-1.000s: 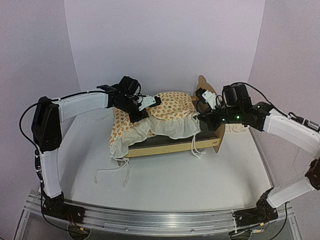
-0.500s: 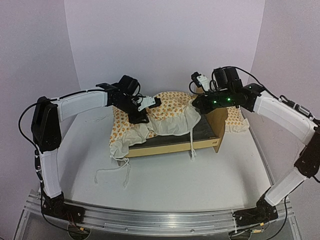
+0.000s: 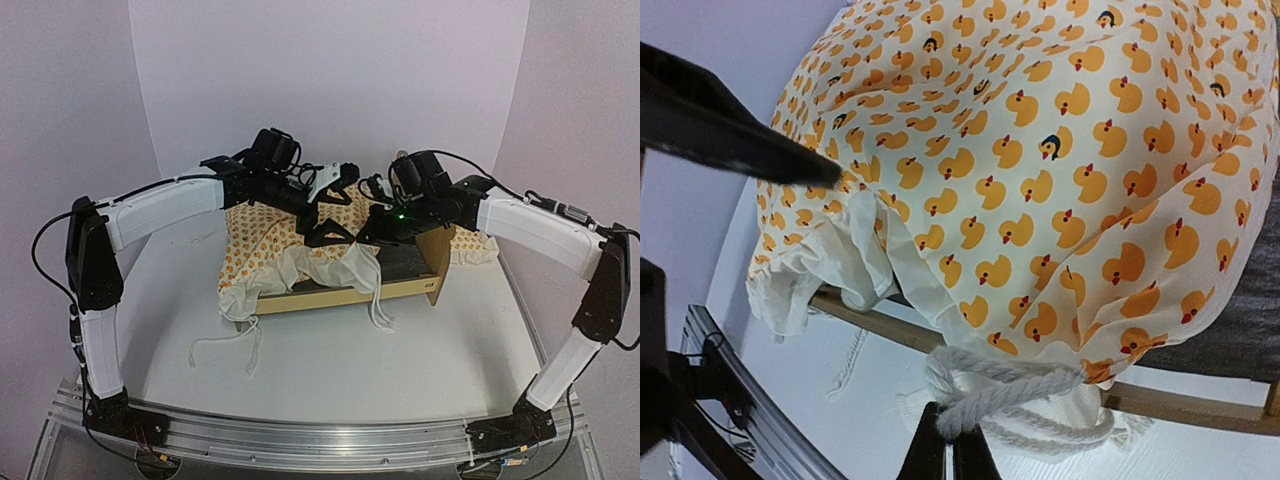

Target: Set up the pet bed

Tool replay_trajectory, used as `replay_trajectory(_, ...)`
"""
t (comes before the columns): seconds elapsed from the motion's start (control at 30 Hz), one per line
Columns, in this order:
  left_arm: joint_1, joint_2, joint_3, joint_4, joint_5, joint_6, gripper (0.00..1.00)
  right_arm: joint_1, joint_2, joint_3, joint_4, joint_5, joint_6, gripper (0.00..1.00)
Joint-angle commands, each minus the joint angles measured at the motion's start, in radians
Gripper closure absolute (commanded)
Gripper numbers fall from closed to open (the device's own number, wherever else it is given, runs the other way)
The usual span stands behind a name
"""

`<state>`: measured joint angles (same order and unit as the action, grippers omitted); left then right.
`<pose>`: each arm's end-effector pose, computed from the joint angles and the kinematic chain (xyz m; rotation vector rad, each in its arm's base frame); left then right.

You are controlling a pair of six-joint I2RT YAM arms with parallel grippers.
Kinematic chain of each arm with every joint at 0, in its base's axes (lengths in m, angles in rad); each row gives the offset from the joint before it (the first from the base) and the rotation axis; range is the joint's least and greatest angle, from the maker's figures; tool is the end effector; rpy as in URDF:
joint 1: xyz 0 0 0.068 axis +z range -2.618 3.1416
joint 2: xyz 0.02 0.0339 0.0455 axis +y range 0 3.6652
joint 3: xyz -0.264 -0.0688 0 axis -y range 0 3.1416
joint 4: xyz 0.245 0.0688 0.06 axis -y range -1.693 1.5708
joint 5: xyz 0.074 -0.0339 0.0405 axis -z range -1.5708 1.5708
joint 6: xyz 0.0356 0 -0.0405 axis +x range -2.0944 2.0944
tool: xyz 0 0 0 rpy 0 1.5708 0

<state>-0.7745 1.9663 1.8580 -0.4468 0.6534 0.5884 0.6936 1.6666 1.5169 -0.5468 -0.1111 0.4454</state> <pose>0.3127 -0.3362 0.3364 1.6013 1.3568 -0.8025 0.2900 0.2462 0.3289 -0.3541 2.3414 0.7073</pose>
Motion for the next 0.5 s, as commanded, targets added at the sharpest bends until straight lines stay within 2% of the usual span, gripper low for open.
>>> replay_trajectory(0.0, -0.013, 0.043, -0.110, 0.226, 0.050, -0.147, 0.01, -0.003, -0.018, 0.025, 0.054, -0.004, 0.197, 1.00)
replay_trajectory(0.1, -0.021, 0.078, -0.107, 0.260, -0.015, -0.187, 0.06, -0.003, -0.025, 0.004, 0.099, -0.020, 0.217, 1.00)
replay_trajectory(0.17, -0.018, 0.101, -0.093, 0.247, -0.044, -0.195, 0.15, -0.002, -0.025, 0.003, 0.118, -0.037, 0.223, 1.00)
replay_trajectory(0.3, -0.011, 0.116, -0.097, 0.240, 0.001, -0.229, 0.36, -0.003, -0.020, 0.008, 0.129, -0.050, 0.236, 1.00)
replay_trajectory(0.37, -0.011, 0.120, -0.095, 0.243, 0.037, -0.242, 0.55, -0.003, -0.010, 0.008, 0.135, -0.070, 0.240, 1.00)
replay_trajectory(0.4, -0.012, 0.124, -0.088, 0.236, 0.050, -0.243, 0.68, -0.003, -0.006, 0.007, 0.137, -0.077, 0.241, 1.00)
replay_trajectory(0.43, -0.011, 0.125, -0.082, 0.224, 0.048, -0.248, 0.86, -0.003, -0.007, 0.002, 0.137, -0.076, 0.236, 1.00)
replay_trajectory(0.47, -0.010, 0.124, -0.079, 0.213, 0.041, -0.250, 0.96, -0.004, -0.012, -0.003, 0.137, -0.071, 0.226, 0.98)
